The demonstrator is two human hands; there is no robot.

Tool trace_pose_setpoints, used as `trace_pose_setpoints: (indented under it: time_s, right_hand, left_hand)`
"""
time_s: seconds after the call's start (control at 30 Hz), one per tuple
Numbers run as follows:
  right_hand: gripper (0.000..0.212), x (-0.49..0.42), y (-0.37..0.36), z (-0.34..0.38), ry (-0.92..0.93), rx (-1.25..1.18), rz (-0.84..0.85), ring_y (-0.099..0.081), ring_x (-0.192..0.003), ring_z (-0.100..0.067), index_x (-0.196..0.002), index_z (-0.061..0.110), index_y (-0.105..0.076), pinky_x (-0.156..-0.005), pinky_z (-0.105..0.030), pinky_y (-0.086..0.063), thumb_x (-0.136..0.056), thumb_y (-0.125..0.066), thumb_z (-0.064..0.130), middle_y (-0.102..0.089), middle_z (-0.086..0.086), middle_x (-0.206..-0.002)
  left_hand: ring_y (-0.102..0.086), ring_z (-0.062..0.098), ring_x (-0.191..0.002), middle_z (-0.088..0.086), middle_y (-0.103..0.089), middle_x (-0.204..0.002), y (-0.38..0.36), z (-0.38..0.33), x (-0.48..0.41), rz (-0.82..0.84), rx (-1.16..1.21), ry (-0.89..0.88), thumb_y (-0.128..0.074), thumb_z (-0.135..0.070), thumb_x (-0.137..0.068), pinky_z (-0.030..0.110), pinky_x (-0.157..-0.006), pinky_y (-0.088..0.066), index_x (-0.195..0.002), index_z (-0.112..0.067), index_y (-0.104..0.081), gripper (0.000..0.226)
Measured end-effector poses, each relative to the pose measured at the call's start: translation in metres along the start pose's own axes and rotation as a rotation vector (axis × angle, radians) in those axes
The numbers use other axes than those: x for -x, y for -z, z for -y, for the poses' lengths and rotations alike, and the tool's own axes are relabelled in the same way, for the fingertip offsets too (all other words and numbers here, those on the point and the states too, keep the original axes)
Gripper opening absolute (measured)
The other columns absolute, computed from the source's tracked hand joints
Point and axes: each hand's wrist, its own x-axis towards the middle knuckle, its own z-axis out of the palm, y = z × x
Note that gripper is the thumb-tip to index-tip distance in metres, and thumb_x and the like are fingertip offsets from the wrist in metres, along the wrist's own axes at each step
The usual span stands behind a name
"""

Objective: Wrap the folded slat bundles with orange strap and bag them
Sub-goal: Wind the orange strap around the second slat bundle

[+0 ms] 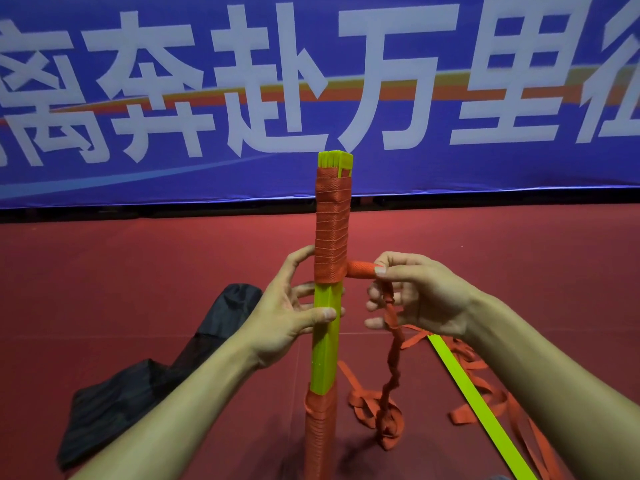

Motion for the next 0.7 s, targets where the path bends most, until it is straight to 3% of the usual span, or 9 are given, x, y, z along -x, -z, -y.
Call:
trace_pose_setpoints:
  time_s: [0.13, 0.2, 0.33, 0.47, 0.63, 0.7]
  right_hand:
    - [0.022, -0.006, -0.016, -0.008, 0.108, 0.172, -0.125, -0.051, -0.055, -0.019, -0.075, 0.013, -0.05, -0.057, -0.037, -0.056, -0.085, -0.07, 0.01, -0.051, -0.009, -0.063]
    - [0.026, -0.01, -0.025, -0.013, 0.218, 0.257, -0.237, -0.047, -0.055, -0.016, -0.074, 0.011, -0.05, -0.053, -0.035, -0.056, -0.085, -0.073, 0.015, -0.049, -0.005, -0.06]
    - [0.034, -0.015, -0.034, -0.018, 0.304, 0.307, -0.348, -0.049, -0.048, -0.017, -0.073, 0.009, -0.049, -0.047, -0.031, -0.053, -0.079, -0.08, 0.024, -0.049, -0.001, -0.053]
    - [0.045, -0.017, -0.035, -0.019, 0.367, 0.461, -0.497, -0.054, -0.039, -0.023, -0.061, 0.012, -0.045, -0.037, -0.022, -0.039, -0.073, -0.085, 0.027, -0.051, -0.004, -0.047]
    - [0.052, -0.014, -0.03, -0.015, 0.437, 0.723, -0.623, -0.063, -0.044, -0.025, -0.055, 0.013, -0.043, -0.044, -0.029, -0.044, -0.067, -0.086, 0.04, -0.055, -0.008, -0.046]
    - [0.054, -0.016, -0.03, -0.016, 0.457, 0.801, -0.648, -0.058, -0.046, -0.025, -0.055, 0.009, -0.045, -0.049, -0.032, -0.044, -0.069, -0.083, 0.044, -0.054, -0.011, -0.047]
  left_hand:
    - [-0.071, 0.02, -0.08, 0.01, -0.071, -0.106, -0.005, 0.0, -0.002, -0.07, -0.085, -0.03, -0.078, 0.004, -0.075, 0.033, -0.064, -0.058, -0.116, -0.063, -0.051, 0.082]
    - [-0.07, 0.022, -0.08, 0.012, -0.07, -0.11, -0.009, 0.0, -0.003, -0.11, -0.123, -0.043, -0.075, 0.01, -0.079, 0.044, -0.073, -0.062, -0.116, -0.063, -0.051, 0.085]
    - [-0.073, 0.025, -0.078, 0.013, -0.066, -0.114, -0.018, 0.002, -0.003, -0.174, -0.188, -0.086, -0.076, 0.01, -0.078, 0.038, -0.07, -0.061, -0.127, -0.054, -0.044, 0.087]
    - [-0.074, 0.036, -0.082, 0.014, -0.065, -0.115, -0.026, 0.003, -0.005, -0.207, -0.249, -0.109, -0.08, 0.008, -0.075, 0.055, -0.078, -0.061, -0.132, -0.052, -0.04, 0.092]
    - [-0.073, 0.026, -0.085, 0.009, -0.068, -0.106, -0.029, 0.003, -0.005, -0.241, -0.3, -0.145, -0.086, 0.0, -0.071, 0.045, -0.076, -0.062, -0.129, -0.052, -0.037, 0.092]
    - [-0.071, 0.027, -0.083, 0.011, -0.068, -0.104, -0.03, 0.003, -0.005, -0.253, -0.283, -0.148, -0.086, 0.001, -0.07, 0.042, -0.074, -0.062, -0.125, -0.052, -0.036, 0.091]
